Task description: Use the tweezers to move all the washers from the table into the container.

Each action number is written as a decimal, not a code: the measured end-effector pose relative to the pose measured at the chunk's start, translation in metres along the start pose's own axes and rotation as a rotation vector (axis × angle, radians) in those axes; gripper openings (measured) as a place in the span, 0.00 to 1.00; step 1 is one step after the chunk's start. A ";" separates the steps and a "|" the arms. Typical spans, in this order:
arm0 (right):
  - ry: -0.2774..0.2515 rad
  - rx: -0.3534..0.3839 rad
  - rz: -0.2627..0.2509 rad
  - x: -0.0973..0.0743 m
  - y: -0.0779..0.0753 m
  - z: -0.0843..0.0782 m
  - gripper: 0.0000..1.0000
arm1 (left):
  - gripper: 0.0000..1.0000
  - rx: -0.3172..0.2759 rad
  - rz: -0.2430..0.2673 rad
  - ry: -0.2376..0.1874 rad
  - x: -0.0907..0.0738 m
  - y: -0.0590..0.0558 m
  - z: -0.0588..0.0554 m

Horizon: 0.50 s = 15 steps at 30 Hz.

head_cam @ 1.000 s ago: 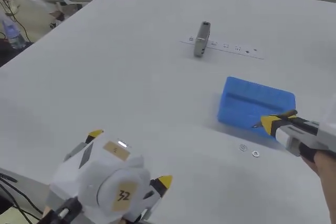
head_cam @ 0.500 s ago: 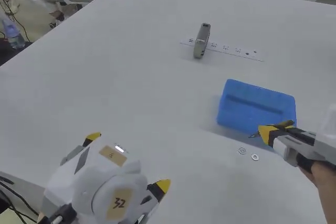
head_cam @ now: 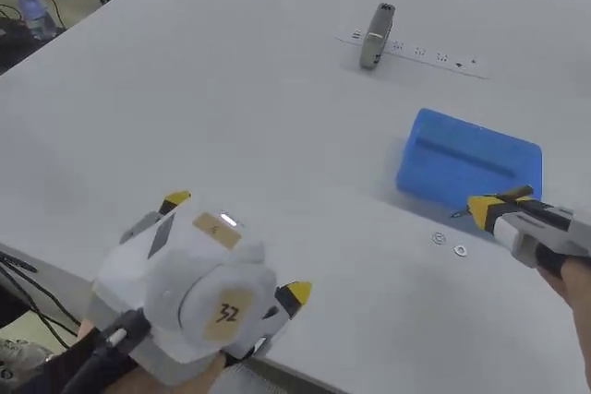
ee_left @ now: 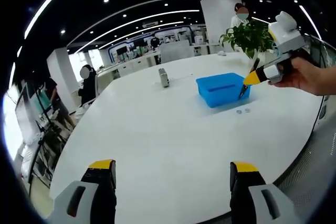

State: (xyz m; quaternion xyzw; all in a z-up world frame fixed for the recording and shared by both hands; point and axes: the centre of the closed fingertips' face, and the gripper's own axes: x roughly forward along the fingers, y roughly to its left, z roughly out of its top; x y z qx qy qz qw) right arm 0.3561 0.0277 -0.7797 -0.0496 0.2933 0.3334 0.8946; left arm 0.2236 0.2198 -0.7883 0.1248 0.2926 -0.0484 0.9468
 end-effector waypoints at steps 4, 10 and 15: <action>-0.007 0.001 -0.008 0.001 -0.001 0.001 0.05 | 0.91 -0.002 -0.004 0.007 0.001 0.000 -0.001; -0.008 0.013 -0.011 0.002 -0.001 0.001 0.05 | 0.91 0.000 -0.012 0.002 0.001 -0.001 0.000; -0.020 0.006 -0.018 0.000 -0.003 0.005 0.05 | 0.91 -0.001 -0.008 0.002 0.001 0.000 0.000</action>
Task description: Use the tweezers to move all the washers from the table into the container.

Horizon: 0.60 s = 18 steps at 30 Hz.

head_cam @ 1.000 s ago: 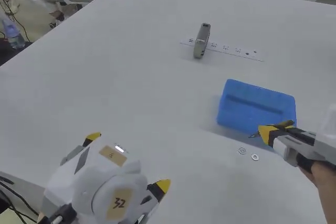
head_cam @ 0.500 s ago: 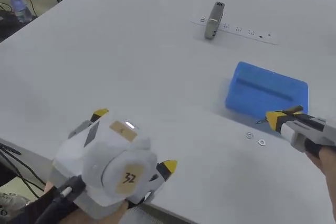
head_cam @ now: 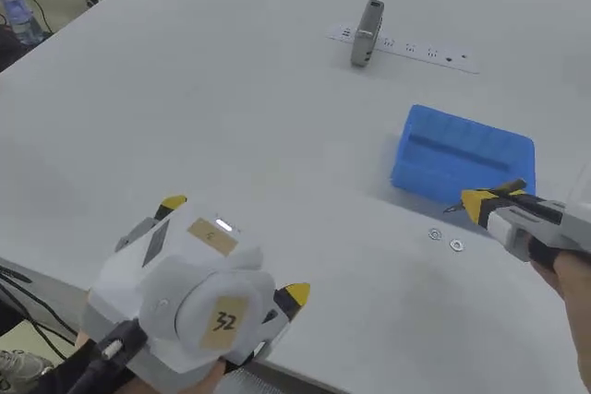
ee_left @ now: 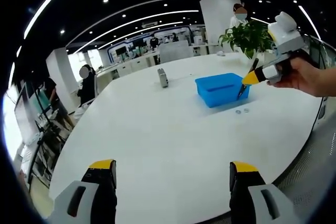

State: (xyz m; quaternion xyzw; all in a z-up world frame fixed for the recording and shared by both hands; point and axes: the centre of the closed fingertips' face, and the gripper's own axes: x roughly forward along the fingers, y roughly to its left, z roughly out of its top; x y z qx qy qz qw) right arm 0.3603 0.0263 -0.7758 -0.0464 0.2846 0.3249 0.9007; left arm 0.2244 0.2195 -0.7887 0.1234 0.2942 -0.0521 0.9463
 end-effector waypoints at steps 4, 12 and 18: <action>-0.009 0.008 -0.011 -0.004 -0.006 0.000 0.05 | 0.91 0.006 0.000 0.001 0.000 0.000 0.000; -0.024 0.018 -0.022 -0.009 -0.010 0.001 0.04 | 0.90 0.004 0.009 0.005 0.000 0.002 -0.001; -0.019 0.016 -0.018 -0.007 -0.009 -0.002 0.05 | 0.90 0.003 0.013 0.004 0.000 0.002 -0.001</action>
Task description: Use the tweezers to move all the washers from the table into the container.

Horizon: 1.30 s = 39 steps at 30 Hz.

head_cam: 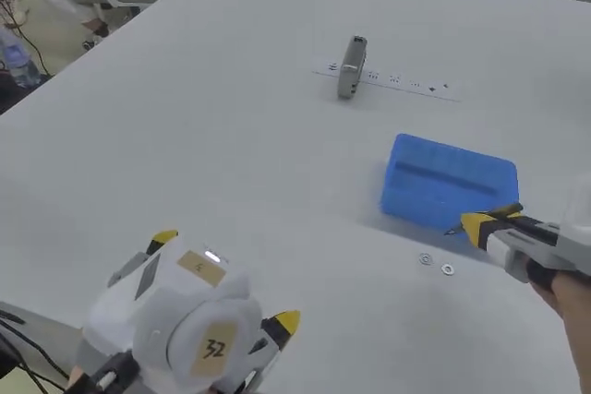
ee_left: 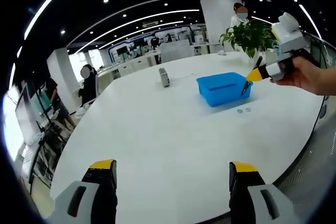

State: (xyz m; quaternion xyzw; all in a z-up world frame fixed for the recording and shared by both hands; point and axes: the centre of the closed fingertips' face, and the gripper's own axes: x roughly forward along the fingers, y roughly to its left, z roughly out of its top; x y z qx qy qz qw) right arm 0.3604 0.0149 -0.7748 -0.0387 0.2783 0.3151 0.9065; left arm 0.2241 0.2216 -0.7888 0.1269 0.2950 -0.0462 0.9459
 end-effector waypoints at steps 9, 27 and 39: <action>0.022 0.025 0.022 0.012 -0.005 -0.008 0.05 | 0.90 0.005 -0.007 0.006 0.000 -0.002 -0.002; 0.136 -0.047 0.054 0.028 0.009 -0.034 0.05 | 0.90 0.002 -0.003 0.010 0.001 -0.001 -0.003; 0.147 -0.130 0.052 0.035 0.011 -0.029 0.04 | 0.90 -0.004 -0.001 0.005 0.000 -0.001 -0.002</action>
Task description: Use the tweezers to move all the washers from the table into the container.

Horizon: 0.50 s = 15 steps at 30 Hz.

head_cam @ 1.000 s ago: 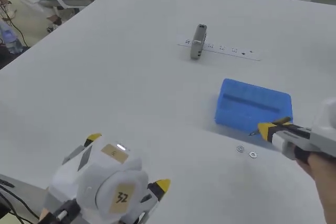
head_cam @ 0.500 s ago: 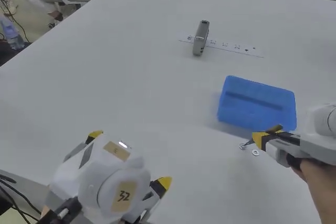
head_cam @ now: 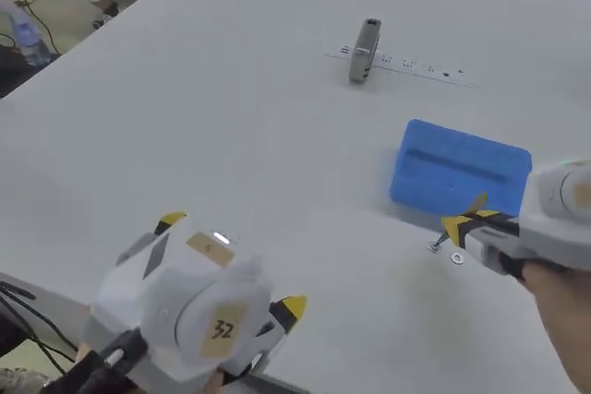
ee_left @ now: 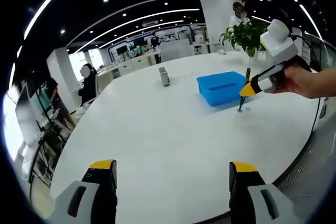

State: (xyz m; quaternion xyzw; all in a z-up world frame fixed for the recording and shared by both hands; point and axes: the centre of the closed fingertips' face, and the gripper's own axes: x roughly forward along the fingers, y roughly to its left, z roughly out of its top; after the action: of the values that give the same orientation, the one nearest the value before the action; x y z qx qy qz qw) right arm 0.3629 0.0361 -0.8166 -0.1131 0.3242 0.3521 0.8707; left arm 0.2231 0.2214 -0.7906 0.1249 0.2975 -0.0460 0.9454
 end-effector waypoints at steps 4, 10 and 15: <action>-0.007 -0.011 -0.001 0.002 0.001 0.002 0.03 | 0.91 0.005 0.003 0.000 0.000 0.000 0.000; -0.026 -0.019 -0.009 0.003 0.001 0.003 0.03 | 0.90 0.006 0.005 0.005 0.000 0.000 -0.001; -0.036 -0.032 -0.015 0.002 0.003 0.003 0.02 | 0.90 0.011 0.008 0.007 0.000 0.001 0.000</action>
State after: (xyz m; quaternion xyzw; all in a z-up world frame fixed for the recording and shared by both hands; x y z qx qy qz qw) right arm 0.3640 0.0408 -0.8156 -0.1231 0.3017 0.3526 0.8772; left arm 0.2233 0.2226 -0.7906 0.1314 0.3001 -0.0436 0.9438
